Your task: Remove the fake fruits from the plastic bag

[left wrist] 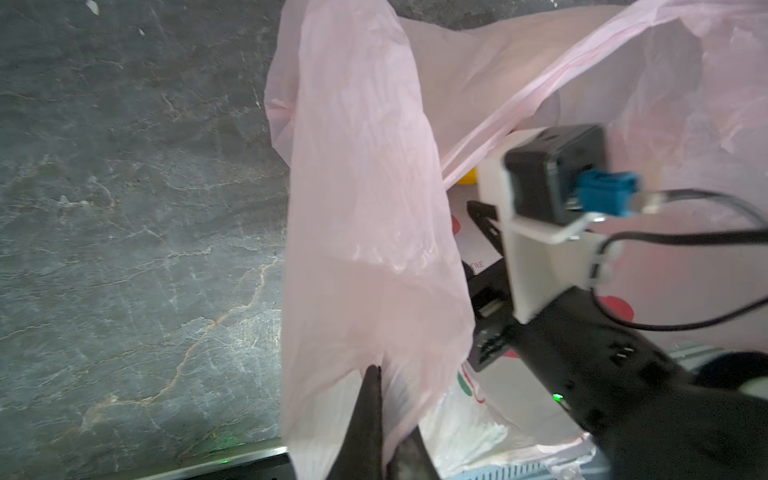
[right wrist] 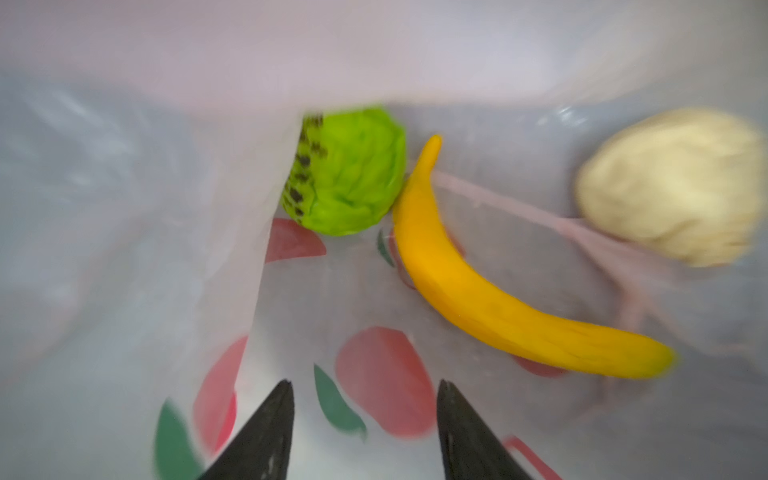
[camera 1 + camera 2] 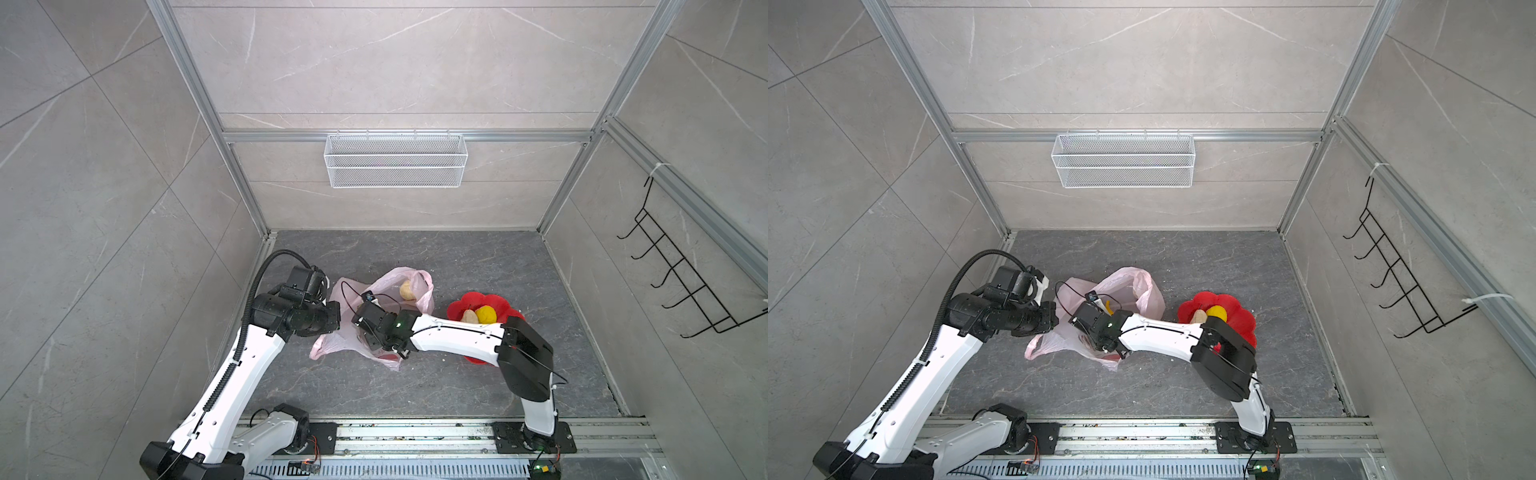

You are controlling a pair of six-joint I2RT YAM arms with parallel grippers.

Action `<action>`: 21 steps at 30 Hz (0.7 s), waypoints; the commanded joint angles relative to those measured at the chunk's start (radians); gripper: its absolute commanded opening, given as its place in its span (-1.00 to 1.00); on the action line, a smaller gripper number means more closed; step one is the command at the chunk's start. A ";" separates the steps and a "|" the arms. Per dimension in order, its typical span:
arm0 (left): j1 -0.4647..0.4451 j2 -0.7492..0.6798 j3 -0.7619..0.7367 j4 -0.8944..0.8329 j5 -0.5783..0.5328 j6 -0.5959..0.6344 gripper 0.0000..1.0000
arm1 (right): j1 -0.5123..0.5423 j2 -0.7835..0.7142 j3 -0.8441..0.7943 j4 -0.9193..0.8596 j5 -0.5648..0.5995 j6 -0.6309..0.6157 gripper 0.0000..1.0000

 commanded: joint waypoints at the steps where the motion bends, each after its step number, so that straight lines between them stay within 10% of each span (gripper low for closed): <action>1: 0.003 -0.020 -0.045 0.016 0.089 0.014 -1.00 | 0.000 -0.036 0.029 -0.137 0.036 -0.044 0.17; 21: -0.027 -0.119 -0.248 0.105 -0.098 -0.206 -1.00 | -0.106 0.049 0.001 0.011 -0.119 -0.251 0.16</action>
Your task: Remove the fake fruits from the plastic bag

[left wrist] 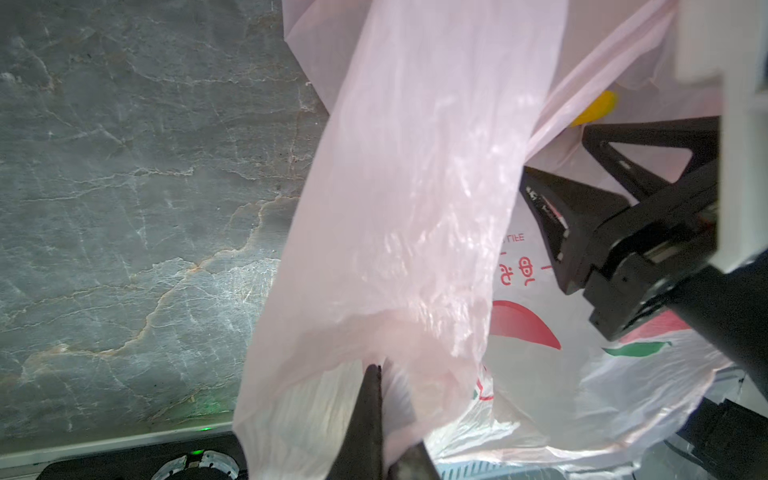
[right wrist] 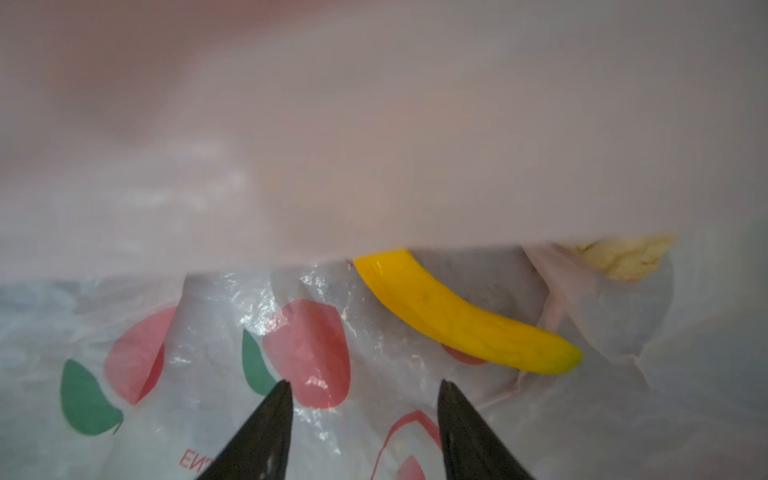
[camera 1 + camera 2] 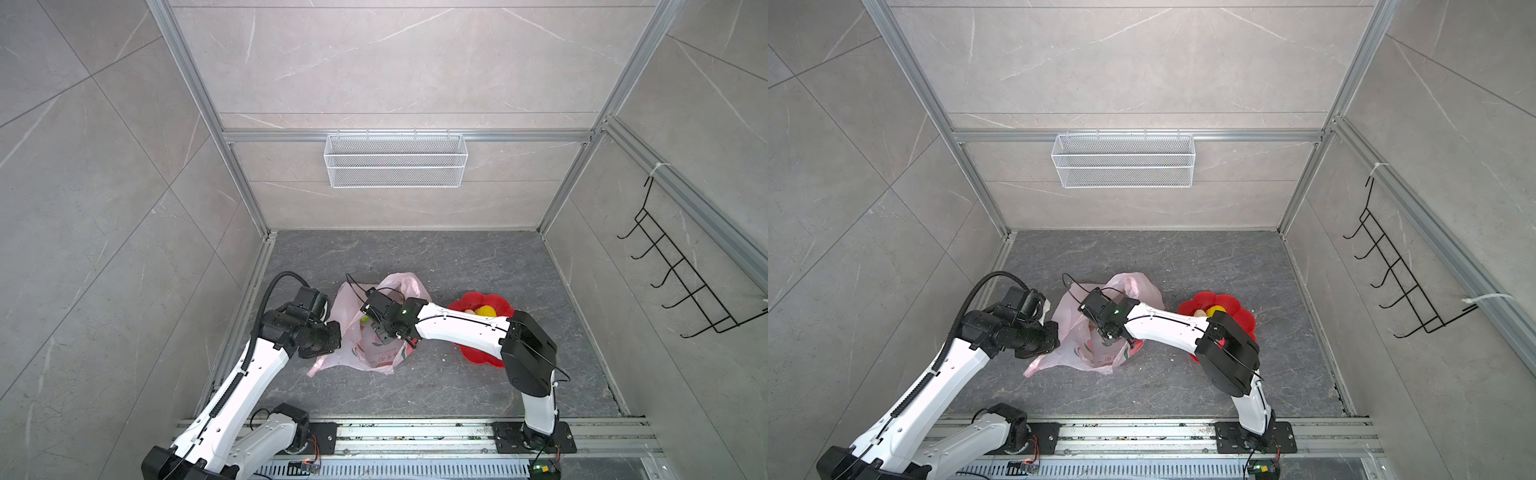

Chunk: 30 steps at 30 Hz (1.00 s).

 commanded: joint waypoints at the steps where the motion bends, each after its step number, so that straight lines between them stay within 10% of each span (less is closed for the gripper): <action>1: -0.005 -0.042 -0.020 0.074 -0.061 -0.080 -1.00 | -0.023 0.011 -0.038 0.119 -0.071 -0.039 0.16; 30: -0.004 -0.129 0.097 0.013 -0.001 0.016 -1.00 | -0.012 0.097 -0.113 0.545 -0.041 0.434 0.57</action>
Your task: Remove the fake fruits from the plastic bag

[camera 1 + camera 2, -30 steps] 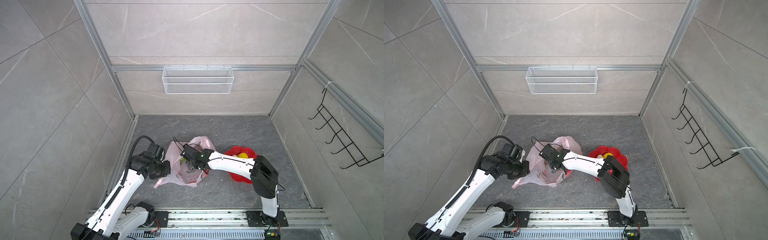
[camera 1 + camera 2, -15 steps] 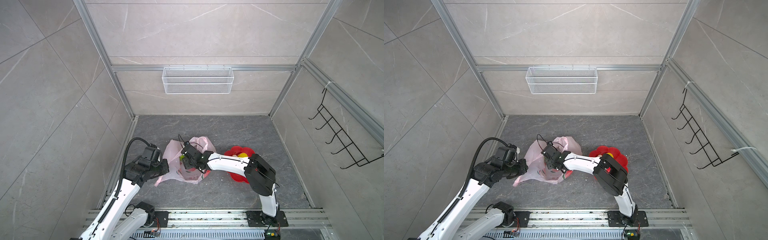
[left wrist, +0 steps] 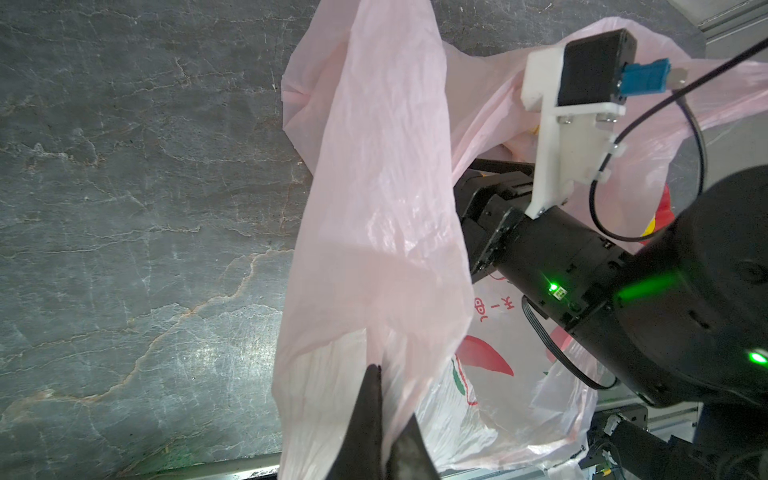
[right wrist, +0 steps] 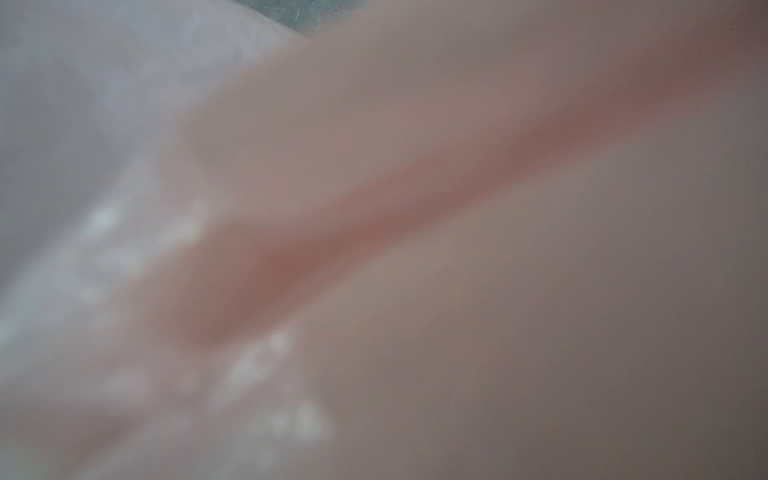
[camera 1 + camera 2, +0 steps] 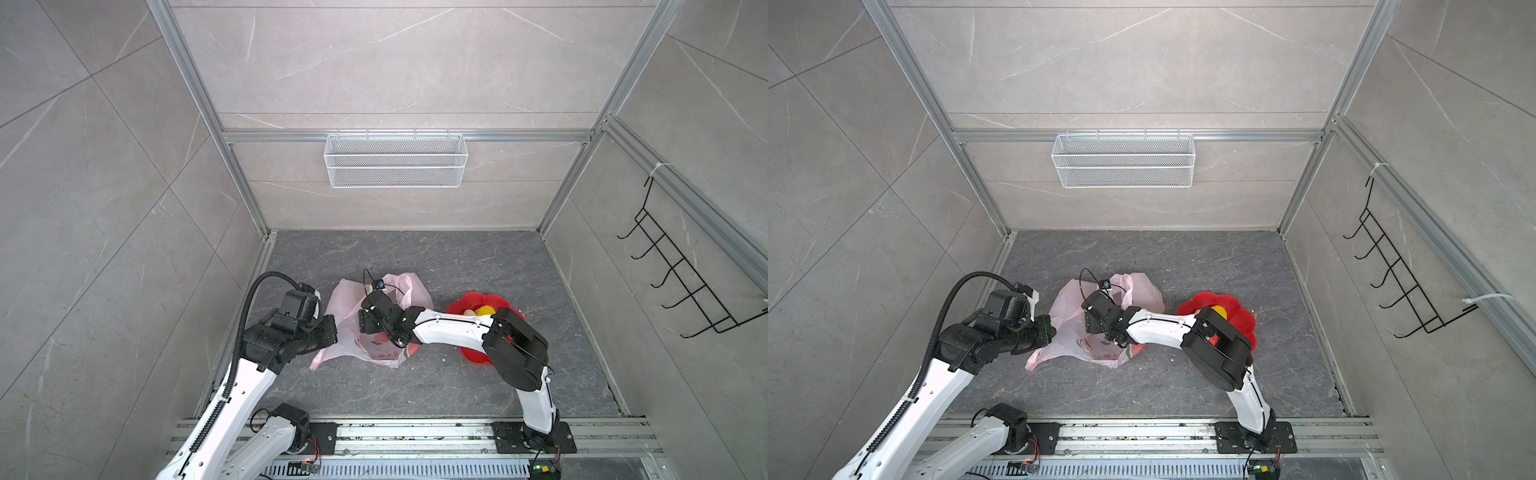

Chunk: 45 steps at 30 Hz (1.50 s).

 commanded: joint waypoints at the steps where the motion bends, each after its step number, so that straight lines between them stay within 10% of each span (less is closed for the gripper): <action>1: -0.003 -0.017 0.046 -0.049 0.025 0.041 -1.00 | 0.002 0.033 0.018 0.040 0.019 0.042 0.59; 45: -0.004 -0.046 -0.029 0.001 0.134 0.073 -1.00 | -0.015 0.232 0.282 0.004 -0.061 0.118 0.73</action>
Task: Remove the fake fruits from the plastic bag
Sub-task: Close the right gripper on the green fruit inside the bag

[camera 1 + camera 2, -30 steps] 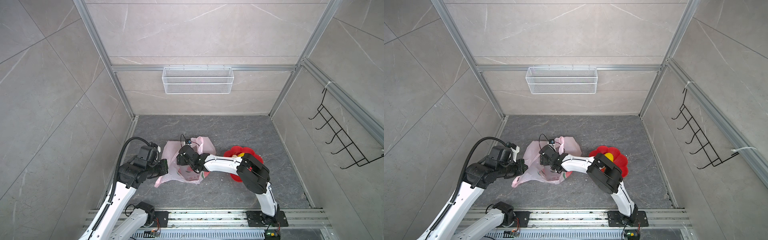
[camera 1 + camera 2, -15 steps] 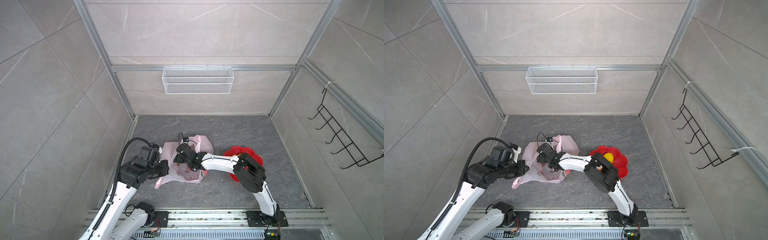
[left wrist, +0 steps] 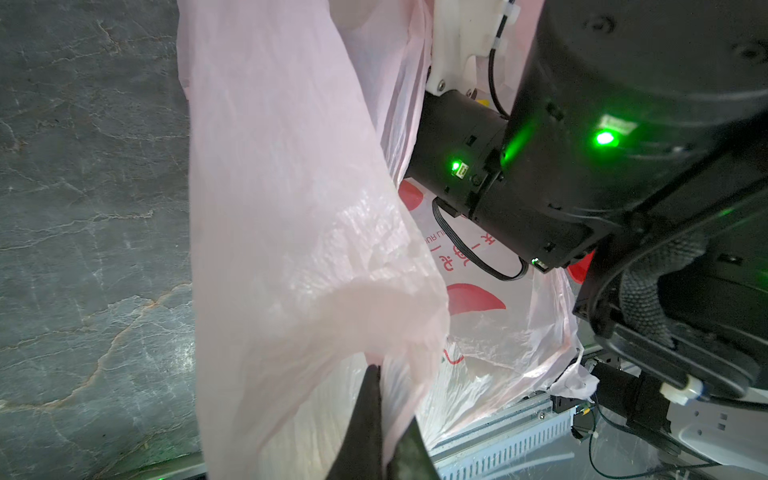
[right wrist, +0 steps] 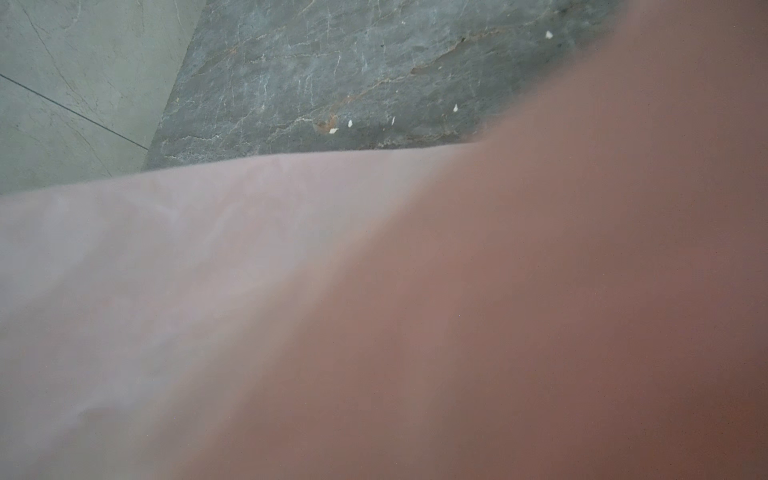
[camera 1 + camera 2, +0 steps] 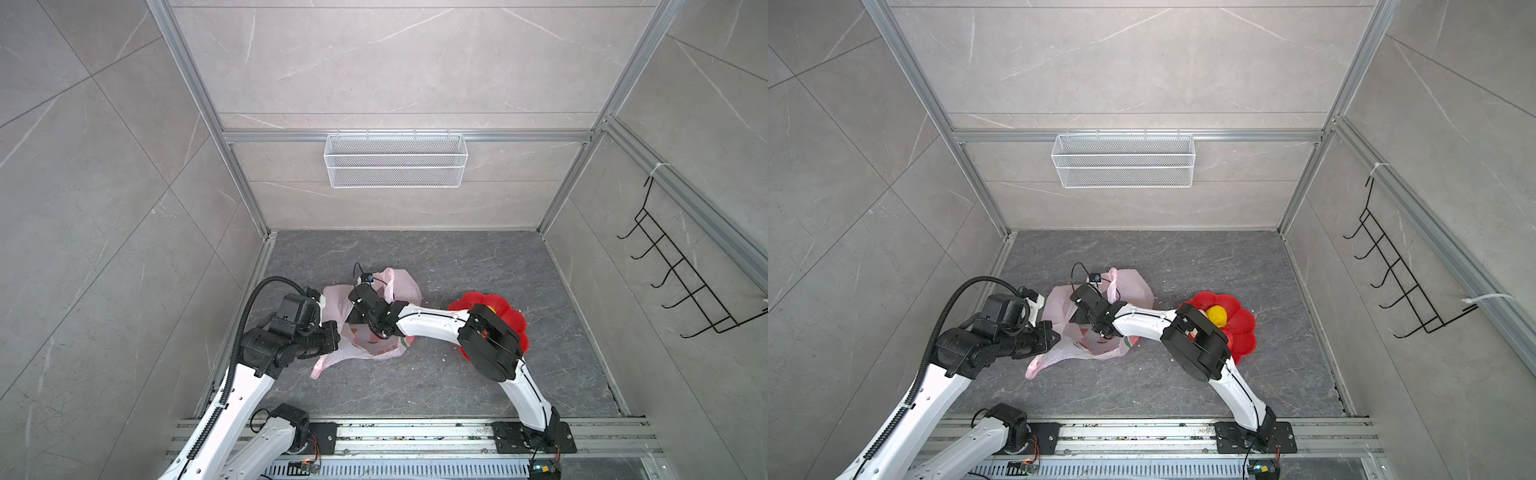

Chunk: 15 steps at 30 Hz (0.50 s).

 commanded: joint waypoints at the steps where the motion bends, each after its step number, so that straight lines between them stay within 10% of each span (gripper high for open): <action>1: -0.003 -0.018 -0.005 0.012 0.023 0.023 -1.00 | -0.006 0.037 0.044 -0.041 -0.007 0.021 0.72; 15: -0.003 -0.029 -0.013 0.015 -0.010 0.018 -1.00 | -0.014 0.064 0.071 -0.063 -0.007 0.025 0.41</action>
